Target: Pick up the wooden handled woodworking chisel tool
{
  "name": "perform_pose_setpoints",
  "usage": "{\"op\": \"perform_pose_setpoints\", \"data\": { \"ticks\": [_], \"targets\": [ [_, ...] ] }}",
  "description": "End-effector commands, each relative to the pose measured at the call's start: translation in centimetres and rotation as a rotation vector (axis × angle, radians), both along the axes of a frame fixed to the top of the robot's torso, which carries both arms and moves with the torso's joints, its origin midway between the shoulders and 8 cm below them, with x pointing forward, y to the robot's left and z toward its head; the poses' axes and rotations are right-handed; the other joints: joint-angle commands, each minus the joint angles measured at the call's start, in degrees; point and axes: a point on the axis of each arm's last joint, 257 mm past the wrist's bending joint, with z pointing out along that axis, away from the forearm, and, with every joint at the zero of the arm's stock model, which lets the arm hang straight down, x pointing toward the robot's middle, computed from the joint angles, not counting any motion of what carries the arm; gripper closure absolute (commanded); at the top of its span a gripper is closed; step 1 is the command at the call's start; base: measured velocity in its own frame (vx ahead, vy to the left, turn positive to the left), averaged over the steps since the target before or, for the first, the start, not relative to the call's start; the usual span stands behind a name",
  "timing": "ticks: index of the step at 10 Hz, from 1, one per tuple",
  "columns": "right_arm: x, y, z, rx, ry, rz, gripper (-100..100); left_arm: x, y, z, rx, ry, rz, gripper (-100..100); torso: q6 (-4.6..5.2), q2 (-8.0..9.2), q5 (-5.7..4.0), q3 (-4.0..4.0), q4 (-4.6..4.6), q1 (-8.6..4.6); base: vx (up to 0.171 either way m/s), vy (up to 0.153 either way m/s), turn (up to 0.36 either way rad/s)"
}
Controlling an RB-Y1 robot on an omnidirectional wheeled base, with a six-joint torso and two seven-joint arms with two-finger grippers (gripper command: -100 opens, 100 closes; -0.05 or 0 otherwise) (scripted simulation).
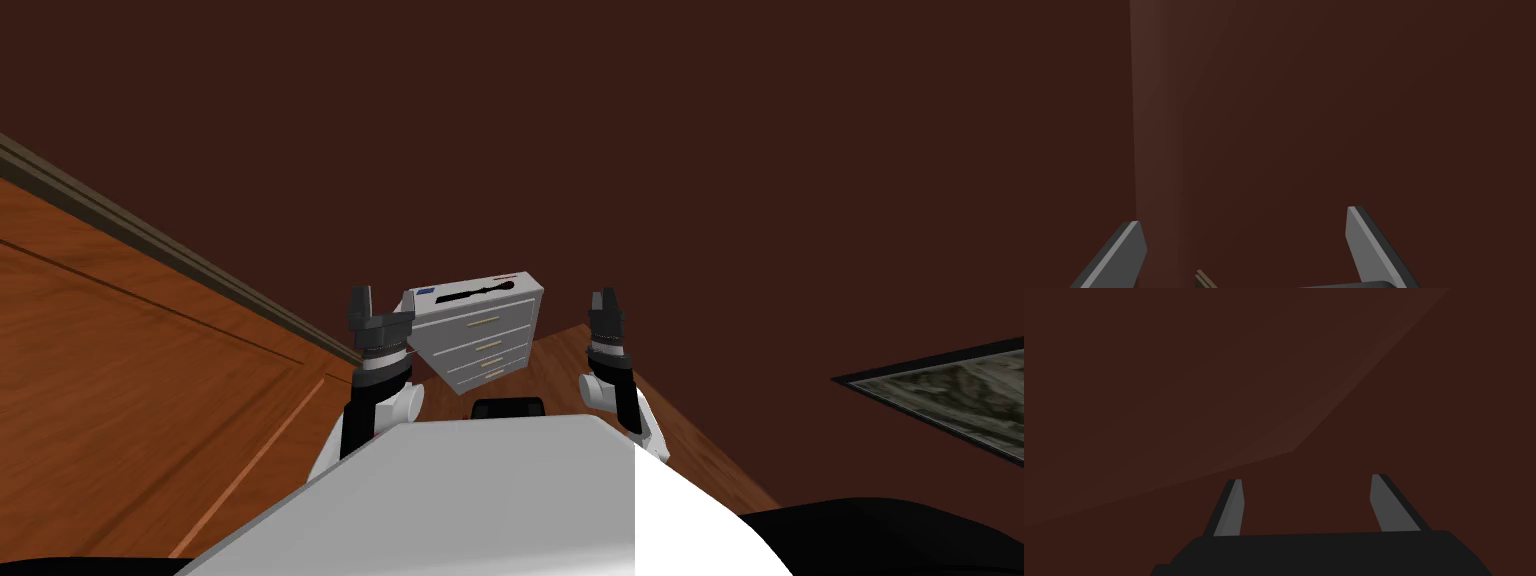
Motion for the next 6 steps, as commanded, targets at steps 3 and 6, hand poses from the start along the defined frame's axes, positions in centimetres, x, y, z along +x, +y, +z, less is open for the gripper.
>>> {"op": "perform_pose_setpoints", "data": {
  "ticks": [3,6],
  "targets": [
    [0.0,0.0,0.0,0.000,0.000,0.000,0,1.8,-0.3,-0.1,0.030,0.042,-0.037,-100,0.00,0.12,-0.02,0.07,0.03,-0.10,-0.042,-0.030,0.047],
    [0.0,0.0,0.0,0.000,0.000,0.000,0,3.5,-0.1,-0.2,0.031,0.081,-0.056,-100,0.00,0.28,-0.05,0.16,0.06,-0.23,-0.073,-0.054,0.051]
  ]
}}
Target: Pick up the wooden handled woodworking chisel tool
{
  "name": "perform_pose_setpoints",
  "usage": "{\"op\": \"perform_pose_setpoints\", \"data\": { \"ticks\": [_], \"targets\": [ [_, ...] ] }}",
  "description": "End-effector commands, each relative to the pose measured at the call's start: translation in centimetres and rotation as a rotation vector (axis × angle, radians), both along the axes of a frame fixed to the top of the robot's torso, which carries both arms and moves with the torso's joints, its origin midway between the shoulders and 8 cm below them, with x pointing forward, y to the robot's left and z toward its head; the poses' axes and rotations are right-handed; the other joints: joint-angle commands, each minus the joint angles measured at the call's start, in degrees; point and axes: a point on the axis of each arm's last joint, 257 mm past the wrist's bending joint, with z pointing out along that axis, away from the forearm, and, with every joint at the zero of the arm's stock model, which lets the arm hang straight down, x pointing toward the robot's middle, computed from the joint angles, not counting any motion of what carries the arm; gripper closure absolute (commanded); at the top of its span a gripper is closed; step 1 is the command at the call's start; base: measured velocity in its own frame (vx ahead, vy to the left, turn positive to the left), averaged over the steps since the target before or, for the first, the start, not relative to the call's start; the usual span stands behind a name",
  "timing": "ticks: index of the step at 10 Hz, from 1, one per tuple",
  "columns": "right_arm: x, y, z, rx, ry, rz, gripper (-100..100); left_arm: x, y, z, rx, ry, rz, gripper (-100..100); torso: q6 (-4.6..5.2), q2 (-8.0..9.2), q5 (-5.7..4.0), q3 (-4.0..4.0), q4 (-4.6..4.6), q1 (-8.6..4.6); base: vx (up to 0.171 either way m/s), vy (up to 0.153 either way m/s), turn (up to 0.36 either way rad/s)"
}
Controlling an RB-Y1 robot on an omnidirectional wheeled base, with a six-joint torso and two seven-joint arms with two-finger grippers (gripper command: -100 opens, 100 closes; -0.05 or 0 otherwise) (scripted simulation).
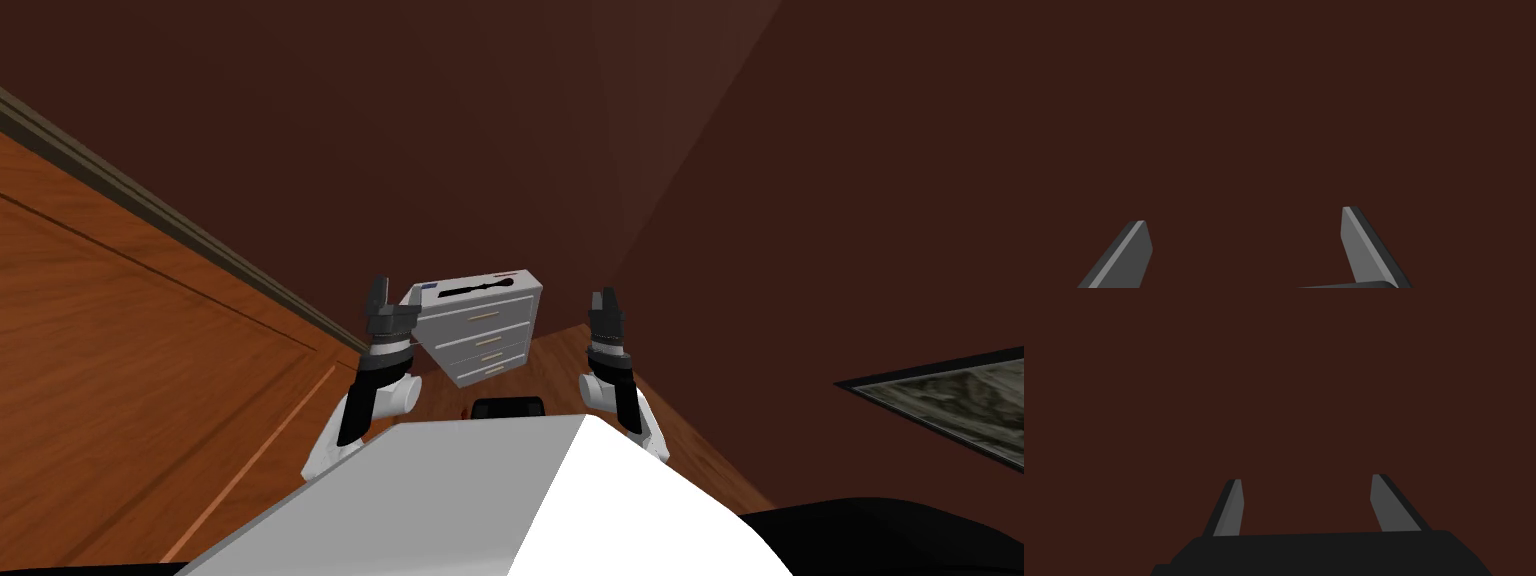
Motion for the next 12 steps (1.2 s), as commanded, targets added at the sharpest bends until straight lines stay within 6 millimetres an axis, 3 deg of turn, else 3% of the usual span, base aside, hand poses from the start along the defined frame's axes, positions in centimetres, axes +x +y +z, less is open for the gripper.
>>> {"op": "perform_pose_setpoints", "data": {
  "ticks": [1,12],
  "targets": [
    [0.0,0.0,0.0,0.000,0.000,0.000,0,1.2,0.3,0.1,-0.003,0.022,-0.010,-100,0.00,0.00,0.00,0.00,0.00,0.00,-0.056,-0.051,0.040],
    [0.0,0.0,0.0,0.000,0.000,0.000,0,7.6,1.3,0.3,-0.046,0.163,-0.041,-100,0.00,-0.14,0.02,-0.08,-0.03,0.09,-0.049,-0.037,0.038]
  ]
}}
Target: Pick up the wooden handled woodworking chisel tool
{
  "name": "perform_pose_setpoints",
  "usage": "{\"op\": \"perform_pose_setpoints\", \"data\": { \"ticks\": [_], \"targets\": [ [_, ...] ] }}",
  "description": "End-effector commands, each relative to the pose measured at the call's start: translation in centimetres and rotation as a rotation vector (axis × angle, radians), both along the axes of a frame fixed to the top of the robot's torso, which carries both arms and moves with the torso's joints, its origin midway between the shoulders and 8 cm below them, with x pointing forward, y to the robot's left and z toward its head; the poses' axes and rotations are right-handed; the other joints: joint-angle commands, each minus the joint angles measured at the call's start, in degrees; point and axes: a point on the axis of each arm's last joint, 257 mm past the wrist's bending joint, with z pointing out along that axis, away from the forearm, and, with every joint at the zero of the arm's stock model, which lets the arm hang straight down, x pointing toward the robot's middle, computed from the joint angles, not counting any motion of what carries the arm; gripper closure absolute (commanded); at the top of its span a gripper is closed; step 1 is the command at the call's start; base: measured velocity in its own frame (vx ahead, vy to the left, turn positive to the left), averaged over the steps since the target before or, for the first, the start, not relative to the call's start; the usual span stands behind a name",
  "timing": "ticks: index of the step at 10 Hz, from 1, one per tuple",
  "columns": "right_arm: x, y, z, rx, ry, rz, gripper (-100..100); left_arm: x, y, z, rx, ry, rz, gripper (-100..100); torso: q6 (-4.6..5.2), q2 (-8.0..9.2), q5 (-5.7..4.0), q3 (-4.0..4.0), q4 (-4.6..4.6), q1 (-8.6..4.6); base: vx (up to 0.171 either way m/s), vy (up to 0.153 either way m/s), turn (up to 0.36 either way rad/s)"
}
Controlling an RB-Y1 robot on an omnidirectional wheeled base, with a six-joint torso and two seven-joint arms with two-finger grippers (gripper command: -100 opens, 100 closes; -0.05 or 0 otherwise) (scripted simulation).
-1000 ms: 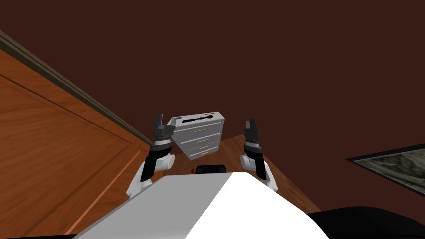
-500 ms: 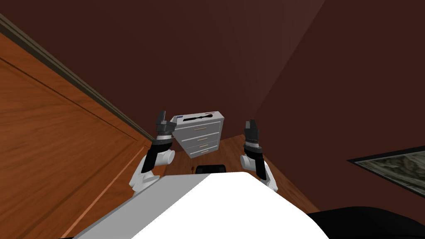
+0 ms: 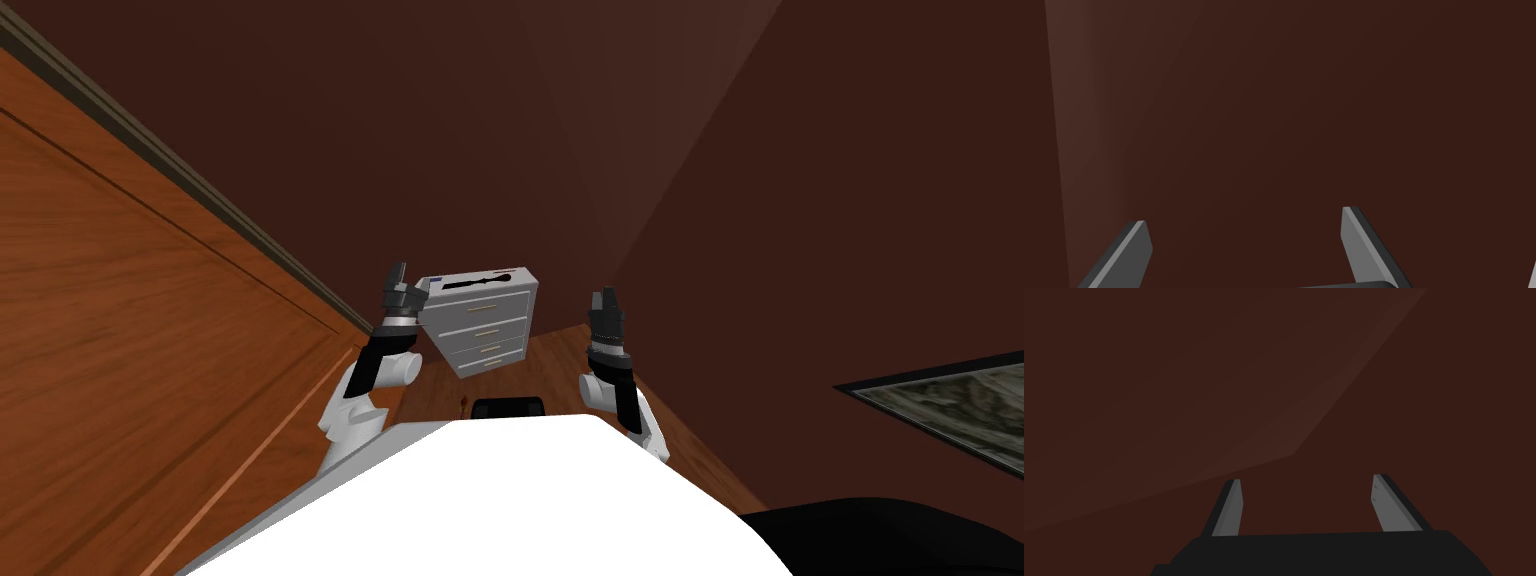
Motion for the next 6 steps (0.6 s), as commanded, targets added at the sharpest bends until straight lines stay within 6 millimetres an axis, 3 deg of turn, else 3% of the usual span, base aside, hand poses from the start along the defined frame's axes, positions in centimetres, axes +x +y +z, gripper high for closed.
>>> {"op": "perform_pose_setpoints", "data": {
  "ticks": [1,2,4,5,6],
  "targets": [
    [0.0,0.0,0.0,0.000,0.000,0.000,0,0.9,0.1,-0.3,-0.007,0.033,0.000,-100,0.00,0.00,0.00,0.00,0.00,0.00,-0.040,-0.039,0.035],
    [0.0,0.0,0.0,0.000,0.000,0.000,0,1.8,0.1,0.5,-0.013,0.029,-0.010,-100,0.00,0.01,-0.01,0.01,0.00,-0.02,-0.052,-0.047,0.057],
    [0.0,0.0,0.0,0.000,0.000,0.000,0,2.4,0.3,-0.4,-0.017,0.074,-0.004,-100,0.01,0.04,-0.01,0.02,0.01,-0.05,-0.032,-0.031,0.009],
    [0.0,0.0,0.0,0.000,0.000,0.000,0,3.3,0.4,0.4,-0.022,0.071,-0.014,-100,0.00,-0.02,0.00,-0.01,0.00,0.02,-0.041,-0.037,0.047],
    [0.0,0.0,0.0,0.000,0.000,0.000,0,3.6,0.5,-0.1,-0.025,0.096,-0.011,-100,0.00,0.00,0.00,0.00,0.00,-0.01,-0.039,-0.039,0.024]
  ]
}}
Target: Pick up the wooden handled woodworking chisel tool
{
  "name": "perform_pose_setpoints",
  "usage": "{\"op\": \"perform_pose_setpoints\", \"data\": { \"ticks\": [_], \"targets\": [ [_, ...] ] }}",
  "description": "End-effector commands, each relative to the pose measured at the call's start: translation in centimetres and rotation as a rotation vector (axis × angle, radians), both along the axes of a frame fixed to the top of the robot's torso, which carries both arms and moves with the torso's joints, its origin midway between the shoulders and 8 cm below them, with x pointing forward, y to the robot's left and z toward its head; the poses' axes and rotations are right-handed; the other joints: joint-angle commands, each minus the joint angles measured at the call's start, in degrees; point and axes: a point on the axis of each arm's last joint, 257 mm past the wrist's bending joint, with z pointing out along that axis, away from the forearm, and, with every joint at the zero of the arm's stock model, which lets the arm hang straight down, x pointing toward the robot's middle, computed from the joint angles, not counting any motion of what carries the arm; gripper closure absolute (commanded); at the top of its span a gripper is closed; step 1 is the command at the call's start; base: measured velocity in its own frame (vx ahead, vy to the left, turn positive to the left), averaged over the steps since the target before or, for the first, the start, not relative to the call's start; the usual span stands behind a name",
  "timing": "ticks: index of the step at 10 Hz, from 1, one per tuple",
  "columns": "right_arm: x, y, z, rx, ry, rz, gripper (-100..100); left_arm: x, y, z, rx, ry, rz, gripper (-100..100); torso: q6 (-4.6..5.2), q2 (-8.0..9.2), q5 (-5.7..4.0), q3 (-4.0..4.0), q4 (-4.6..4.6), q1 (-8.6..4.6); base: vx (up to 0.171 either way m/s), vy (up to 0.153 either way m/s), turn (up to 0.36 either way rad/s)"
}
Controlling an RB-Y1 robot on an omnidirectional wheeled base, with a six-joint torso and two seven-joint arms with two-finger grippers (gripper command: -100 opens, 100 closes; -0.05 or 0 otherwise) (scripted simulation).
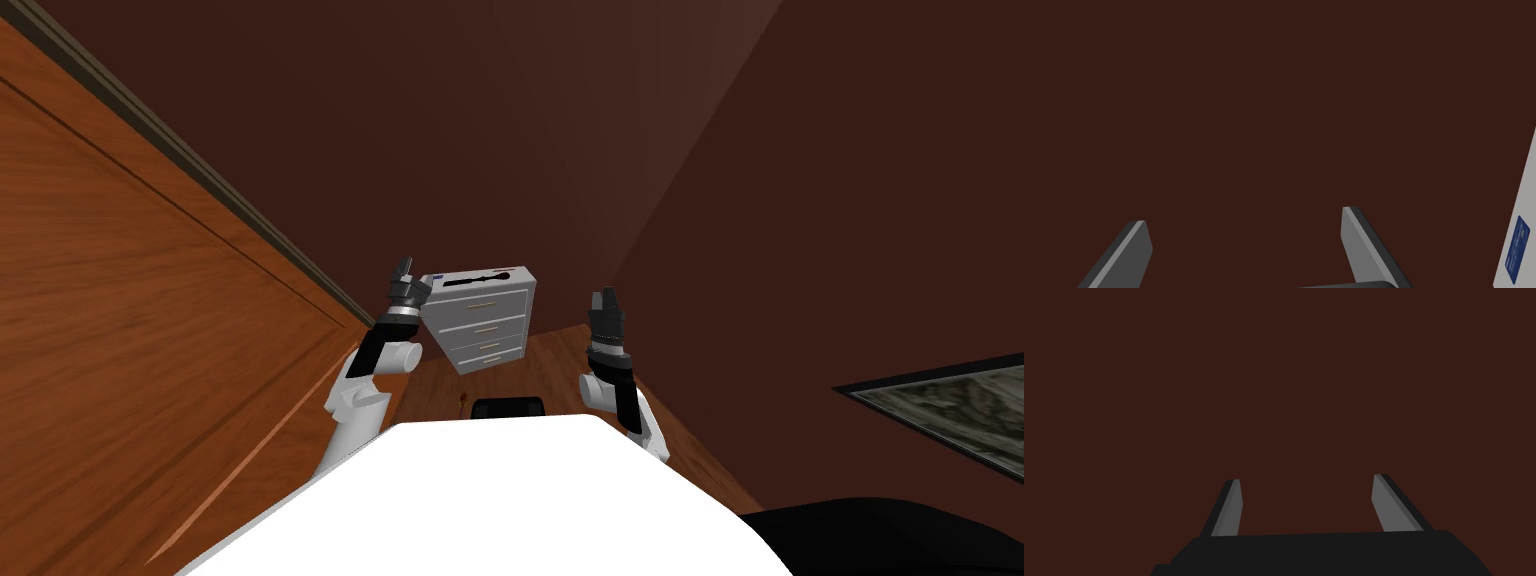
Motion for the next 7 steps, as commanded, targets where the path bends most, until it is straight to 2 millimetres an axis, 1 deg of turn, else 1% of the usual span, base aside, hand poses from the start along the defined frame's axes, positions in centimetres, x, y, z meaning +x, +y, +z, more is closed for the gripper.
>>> {"op": "perform_pose_setpoints", "data": {
  "ticks": [1,2,4,5,7],
  "targets": [
    [0.0,0.0,0.0,0.000,0.000,0.000,0,0.8,0.1,-0.6,-0.004,0.037,0.003,-100,0.00,0.00,0.00,0.00,0.00,0.00,-0.015,-0.018,-0.002],
    [0.0,0.0,0.0,0.000,0.000,0.000,0,1.7,0.1,0.3,-0.009,0.034,-0.007,-100,0.00,-0.07,0.01,-0.04,-0.01,0.06,-0.029,-0.028,0.043],
    [0.0,0.0,0.0,0.000,0.000,0.000,0,2.3,0.3,-0.7,-0.012,0.081,0.000,-100,0.00,-0.04,0.01,-0.02,-0.01,0.02,-0.025,-0.028,0.009],
    [0.0,0.0,0.0,0.000,0.000,0.000,0,3.3,0.4,0.0,-0.017,0.089,-0.009,-100,0.00,-0.07,0.01,-0.04,-0.02,0.05,-0.039,-0.047,0.032],
    [0.0,0.0,0.0,0.000,0.000,0.000,0,3.7,0.5,-0.9,-0.020,0.127,-0.003,-100,0.00,-0.02,-0.01,-0.01,-0.01,-0.03,-0.024,-0.031,0.010]
  ]
}}
